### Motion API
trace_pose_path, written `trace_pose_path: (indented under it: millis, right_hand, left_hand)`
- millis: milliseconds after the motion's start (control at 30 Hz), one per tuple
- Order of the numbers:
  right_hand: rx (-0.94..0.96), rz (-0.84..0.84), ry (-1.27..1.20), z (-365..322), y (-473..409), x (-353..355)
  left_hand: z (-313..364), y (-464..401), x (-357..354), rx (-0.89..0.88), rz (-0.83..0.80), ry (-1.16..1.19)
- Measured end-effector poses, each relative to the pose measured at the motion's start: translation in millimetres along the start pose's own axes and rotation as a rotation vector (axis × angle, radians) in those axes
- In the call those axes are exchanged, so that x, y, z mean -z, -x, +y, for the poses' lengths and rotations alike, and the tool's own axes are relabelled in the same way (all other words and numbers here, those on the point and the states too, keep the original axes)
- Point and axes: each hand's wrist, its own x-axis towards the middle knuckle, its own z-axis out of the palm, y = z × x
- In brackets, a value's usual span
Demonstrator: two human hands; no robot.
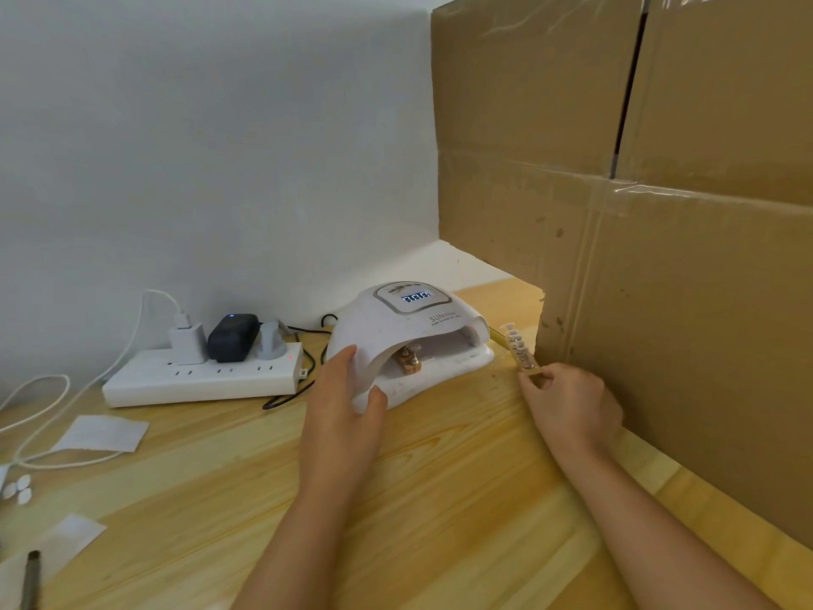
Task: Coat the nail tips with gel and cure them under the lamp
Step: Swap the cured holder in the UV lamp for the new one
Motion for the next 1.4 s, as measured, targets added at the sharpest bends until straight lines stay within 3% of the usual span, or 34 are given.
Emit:
trace_pose_path:
  millis: [233,400,667,1067,1233,1400]
  right_hand:
    - [-0.036,-0.148,0.190,-11,-20,-13]
    - [-0.067,-0.174,0.142,-20,-26,-21]
    - [0.050,-0.147,-0.051,-17,-25,-25]
    - [0.117,-0.246,0.077,-23,-25,-27]
    - [0.163,-0.067,-0.191,-25,-17,-17]
    - [0.404,0.065,-0.475,-47,-17,3]
  left_hand:
    - [0,-1,-1,-0.002,0.003,-0.014]
    - [-1,-1,-1,-0.026,0.010,-0.025]
    - [-3,-3,-2,-0.007,0.022,0.007]
    - [-5,-3,-1,0.015,0.003,0.030]
    - [-4,-4,-1,0.029,0.008,0.029]
    - [-4,-4,-1,0.032,0.010,0.019]
